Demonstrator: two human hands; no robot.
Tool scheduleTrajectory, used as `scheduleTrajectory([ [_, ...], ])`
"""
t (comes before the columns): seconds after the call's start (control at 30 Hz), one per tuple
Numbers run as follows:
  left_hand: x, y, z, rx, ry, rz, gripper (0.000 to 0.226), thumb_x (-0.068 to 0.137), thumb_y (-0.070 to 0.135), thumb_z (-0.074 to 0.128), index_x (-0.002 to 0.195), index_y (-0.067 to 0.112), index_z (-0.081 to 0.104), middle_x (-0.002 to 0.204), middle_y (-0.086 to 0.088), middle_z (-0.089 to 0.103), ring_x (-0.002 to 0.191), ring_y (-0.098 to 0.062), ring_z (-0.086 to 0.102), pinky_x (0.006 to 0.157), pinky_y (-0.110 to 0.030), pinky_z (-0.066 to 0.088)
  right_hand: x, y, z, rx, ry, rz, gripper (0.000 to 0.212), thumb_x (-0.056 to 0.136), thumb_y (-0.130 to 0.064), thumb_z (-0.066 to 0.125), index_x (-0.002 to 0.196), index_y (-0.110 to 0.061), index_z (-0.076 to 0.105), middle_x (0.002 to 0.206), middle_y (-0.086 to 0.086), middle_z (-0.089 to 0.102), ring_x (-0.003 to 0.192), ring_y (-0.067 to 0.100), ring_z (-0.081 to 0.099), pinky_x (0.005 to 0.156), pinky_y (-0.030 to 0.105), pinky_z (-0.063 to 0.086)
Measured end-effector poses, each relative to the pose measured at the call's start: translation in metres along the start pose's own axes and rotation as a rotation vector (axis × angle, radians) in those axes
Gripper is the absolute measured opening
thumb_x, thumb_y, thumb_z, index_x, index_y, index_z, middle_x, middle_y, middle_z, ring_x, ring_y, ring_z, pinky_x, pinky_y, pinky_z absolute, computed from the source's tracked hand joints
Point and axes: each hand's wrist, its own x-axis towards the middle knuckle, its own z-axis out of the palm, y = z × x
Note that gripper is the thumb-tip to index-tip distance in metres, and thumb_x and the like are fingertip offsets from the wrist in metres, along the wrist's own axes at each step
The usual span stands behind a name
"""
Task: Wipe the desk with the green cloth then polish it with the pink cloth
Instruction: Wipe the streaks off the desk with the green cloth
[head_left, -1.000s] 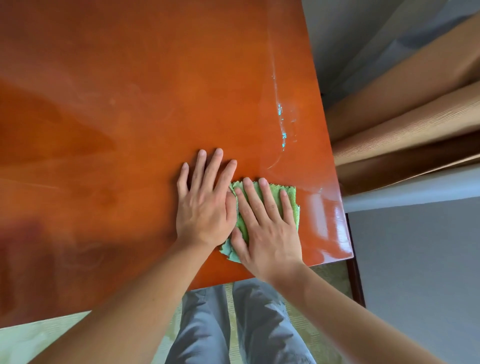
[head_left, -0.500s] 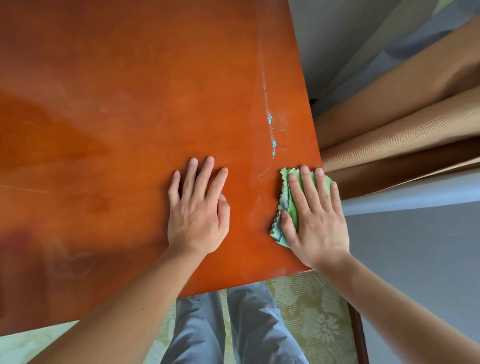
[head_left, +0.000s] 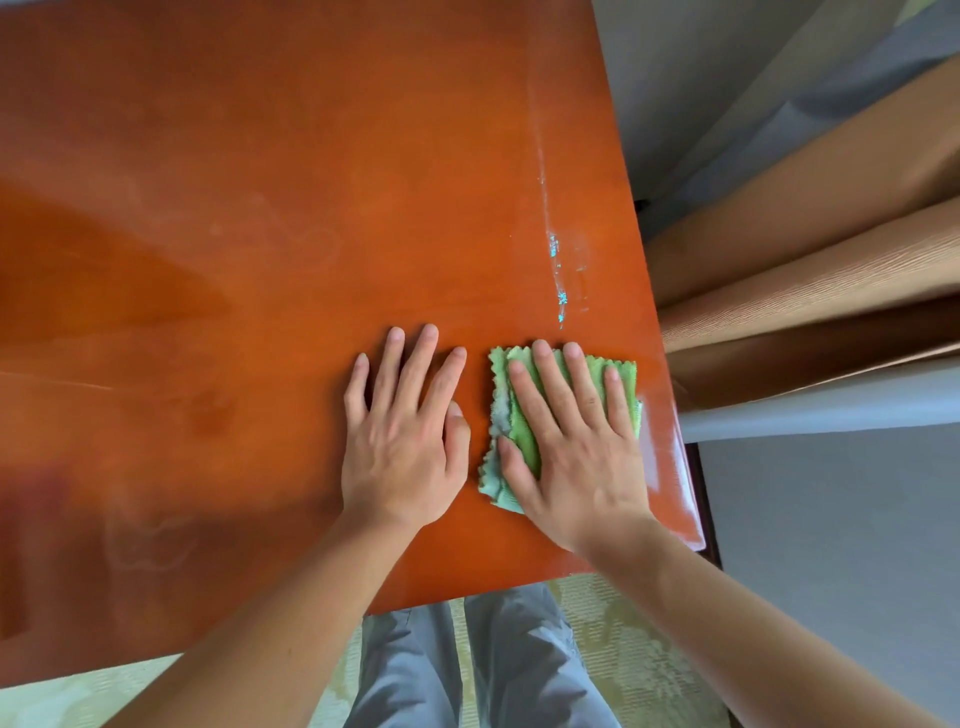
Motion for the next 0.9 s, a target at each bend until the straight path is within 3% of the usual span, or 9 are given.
scheduleTrajectory([
  [0.27, 0.001, 0.001, -0.002, -0.001, -0.013, -0.003, 0.052, 0.099, 0.030, 0.036, 0.148, 0.021, 0.049, 0.162, -0.007, 0.037, 0.152, -0.032, 0.026, 0.122, -0.056, 0.018, 0.009, 0.020, -0.007, -0.023, -0.034, 0.014, 0.070, 0.101, -0.057, 0.034, 0.161, -0.020, 0.027, 0.169, 0.005, 0.019, 0.157, 0.029, 0.007, 0.125, 0.056, 0.009],
  [0.63, 0.000, 0.001, -0.004, 0.015, -0.037, -0.003, 0.054, 0.097, 0.029, 0.038, 0.149, 0.022, 0.049, 0.162, -0.007, 0.036, 0.153, -0.032, 0.026, 0.123, -0.056, 0.018, 0.118, 0.029, -0.013, -0.023, -0.030, 0.057, 0.071, 0.103, -0.060, 0.022, 0.162, -0.023, 0.019, 0.170, 0.003, 0.014, 0.157, 0.027, 0.004, 0.126, 0.054, 0.004],
  [0.77, 0.001, 0.000, -0.002, 0.016, -0.023, -0.004, 0.053, 0.097, 0.029, 0.037, 0.148, 0.022, 0.049, 0.161, -0.007, 0.037, 0.153, -0.031, 0.026, 0.123, -0.056, 0.019, 0.112, 0.027, -0.013, -0.015, -0.039, 0.051, 0.069, 0.103, -0.059, 0.019, 0.163, -0.023, 0.016, 0.170, 0.003, 0.012, 0.158, 0.026, 0.002, 0.127, 0.053, 0.004],
  [0.9, 0.000, 0.000, -0.001, -0.002, -0.011, -0.002, 0.052, 0.099, 0.030, 0.034, 0.148, 0.021, 0.050, 0.161, -0.007, 0.038, 0.153, -0.032, 0.026, 0.123, -0.056, 0.019, 0.054, 0.039, -0.012, -0.005, -0.012, 0.041, 0.067, 0.104, -0.054, 0.029, 0.162, -0.020, 0.022, 0.170, 0.004, 0.015, 0.158, 0.026, 0.004, 0.126, 0.054, 0.009],
])
